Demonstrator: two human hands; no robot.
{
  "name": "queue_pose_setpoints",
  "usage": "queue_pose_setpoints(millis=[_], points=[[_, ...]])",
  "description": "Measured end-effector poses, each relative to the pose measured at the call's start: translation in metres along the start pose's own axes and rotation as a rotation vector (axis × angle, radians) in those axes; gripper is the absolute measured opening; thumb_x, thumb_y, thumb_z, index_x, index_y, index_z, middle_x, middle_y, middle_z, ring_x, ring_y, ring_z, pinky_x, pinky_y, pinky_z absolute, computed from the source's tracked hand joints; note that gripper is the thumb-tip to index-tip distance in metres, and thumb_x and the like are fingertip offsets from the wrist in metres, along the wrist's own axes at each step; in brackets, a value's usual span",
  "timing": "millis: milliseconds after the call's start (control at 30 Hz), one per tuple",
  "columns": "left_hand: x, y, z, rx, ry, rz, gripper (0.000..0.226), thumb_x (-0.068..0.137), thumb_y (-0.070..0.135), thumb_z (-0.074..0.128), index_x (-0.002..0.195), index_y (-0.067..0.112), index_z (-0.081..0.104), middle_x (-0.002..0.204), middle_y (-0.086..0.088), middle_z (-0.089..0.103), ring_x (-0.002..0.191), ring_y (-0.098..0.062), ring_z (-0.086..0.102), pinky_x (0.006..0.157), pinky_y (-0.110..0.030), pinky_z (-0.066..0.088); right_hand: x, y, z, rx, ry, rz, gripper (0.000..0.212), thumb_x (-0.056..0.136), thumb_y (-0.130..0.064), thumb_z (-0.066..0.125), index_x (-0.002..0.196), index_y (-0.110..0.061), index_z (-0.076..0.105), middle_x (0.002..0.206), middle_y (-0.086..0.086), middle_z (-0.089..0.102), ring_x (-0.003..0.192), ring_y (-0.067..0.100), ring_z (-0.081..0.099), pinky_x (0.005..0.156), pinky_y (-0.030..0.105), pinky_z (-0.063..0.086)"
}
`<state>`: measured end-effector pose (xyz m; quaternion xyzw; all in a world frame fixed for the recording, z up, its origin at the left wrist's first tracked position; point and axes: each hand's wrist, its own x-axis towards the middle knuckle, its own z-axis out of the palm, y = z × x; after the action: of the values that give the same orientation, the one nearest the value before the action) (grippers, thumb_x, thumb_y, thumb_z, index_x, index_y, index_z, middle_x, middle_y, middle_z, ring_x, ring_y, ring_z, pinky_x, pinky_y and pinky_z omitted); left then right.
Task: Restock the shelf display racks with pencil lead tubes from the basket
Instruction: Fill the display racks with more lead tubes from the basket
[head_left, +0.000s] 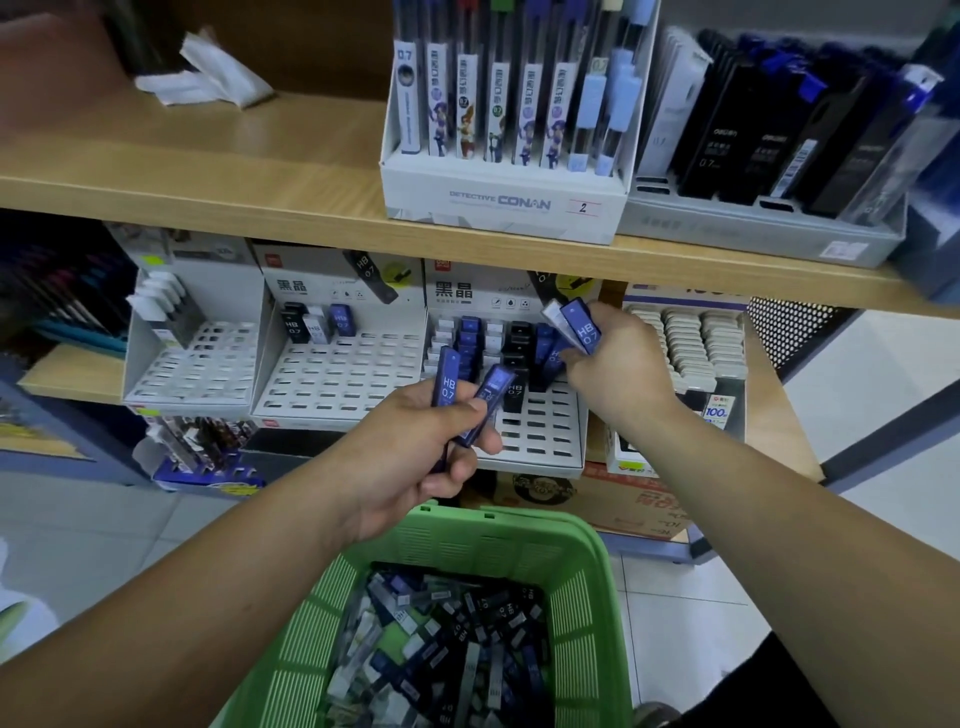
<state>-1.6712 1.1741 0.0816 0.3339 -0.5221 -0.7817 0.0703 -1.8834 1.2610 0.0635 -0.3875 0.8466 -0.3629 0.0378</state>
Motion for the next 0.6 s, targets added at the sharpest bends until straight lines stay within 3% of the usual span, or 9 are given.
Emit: queue_pose_setpoints(millis=[67, 167, 233, 333, 467, 533, 600], points=[[-0.001, 0.000, 0.000, -0.001, -0.005, -0.001, 0.022, 0.106, 0.014, 0.054, 0.127, 0.006, 0.055, 0.088, -0.015, 0.069, 0.052, -0.015, 0.045, 0.043, -0.023, 0.025, 0.001, 0.000, 0.002, 0.009, -0.030, 0.006, 0.017, 0.087, -0.006, 0.068, 0.101, -0.016, 0.070, 0.086, 0.005, 0.068, 0.082, 0.029, 0.062, 0.068, 0.031, 0.051], [-0.001, -0.001, 0.000, -0.010, -0.009, -0.003, 0.022, 0.106, 0.014, 0.055, 0.127, 0.009, 0.056, 0.088, -0.016, 0.070, 0.052, -0.014, 0.046, 0.044, -0.023, 0.025, 0.001, 0.001, 0.003, 0.110, -0.073, 0.046, 0.009, 0.092, -0.012, 0.071, 0.100, -0.012, 0.074, 0.086, 0.007, 0.070, 0.080, 0.025, 0.062, 0.059, 0.018, 0.043], [0.001, -0.002, 0.001, -0.003, -0.003, -0.003, 0.022, 0.106, 0.014, 0.055, 0.127, 0.011, 0.058, 0.088, -0.015, 0.071, 0.052, -0.014, 0.046, 0.044, -0.023, 0.026, 0.002, 0.001, 0.003, 0.159, -0.058, 0.070, 0.005, 0.093, -0.014, 0.072, 0.098, -0.013, 0.072, 0.084, 0.006, 0.069, 0.078, 0.022, 0.061, 0.058, 0.019, 0.040], [0.002, -0.004, 0.004, 0.018, -0.001, -0.007, 0.020, 0.105, 0.015, 0.056, 0.125, 0.012, 0.059, 0.087, -0.015, 0.071, 0.051, -0.014, 0.046, 0.045, -0.023, 0.026, 0.000, 0.001, 0.000, 0.212, -0.032, 0.058, 0.010, 0.093, -0.013, 0.071, 0.095, -0.021, 0.065, 0.078, -0.005, 0.063, 0.074, 0.014, 0.055, 0.059, 0.010, 0.038], [0.005, -0.006, 0.007, 0.081, 0.008, -0.005, 0.019, 0.106, 0.016, 0.056, 0.124, 0.014, 0.061, 0.083, -0.012, 0.069, 0.051, -0.013, 0.046, 0.044, -0.023, 0.026, -0.007, -0.003, -0.006, 0.197, -0.074, 0.069, 0.003, 0.095, -0.012, 0.068, 0.092, -0.011, 0.070, 0.083, 0.008, 0.069, 0.074, 0.018, 0.061, 0.065, 0.027, 0.046], [0.008, -0.007, 0.010, 0.143, 0.001, -0.003, 0.017, 0.106, 0.017, 0.056, 0.122, 0.015, 0.062, 0.079, -0.009, 0.065, 0.050, -0.013, 0.045, 0.042, -0.023, 0.026, -0.012, -0.013, -0.013, 0.353, -0.122, 0.137, 0.007, 0.096, -0.016, 0.070, 0.089, -0.015, 0.070, 0.076, 0.007, 0.066, 0.055, 0.010, 0.054, 0.051, 0.025, 0.042], [0.009, -0.006, 0.015, 0.193, -0.032, 0.001, 0.014, 0.107, 0.016, 0.055, 0.117, 0.014, 0.064, 0.077, -0.009, 0.061, 0.050, -0.013, 0.043, 0.041, -0.023, 0.025, -0.019, -0.026, -0.024, 0.614, -0.293, 0.230, 0.005, 0.095, -0.023, 0.073, 0.094, -0.018, 0.072, 0.076, 0.008, 0.069, 0.044, 0.014, 0.045, 0.042, 0.023, 0.037]])
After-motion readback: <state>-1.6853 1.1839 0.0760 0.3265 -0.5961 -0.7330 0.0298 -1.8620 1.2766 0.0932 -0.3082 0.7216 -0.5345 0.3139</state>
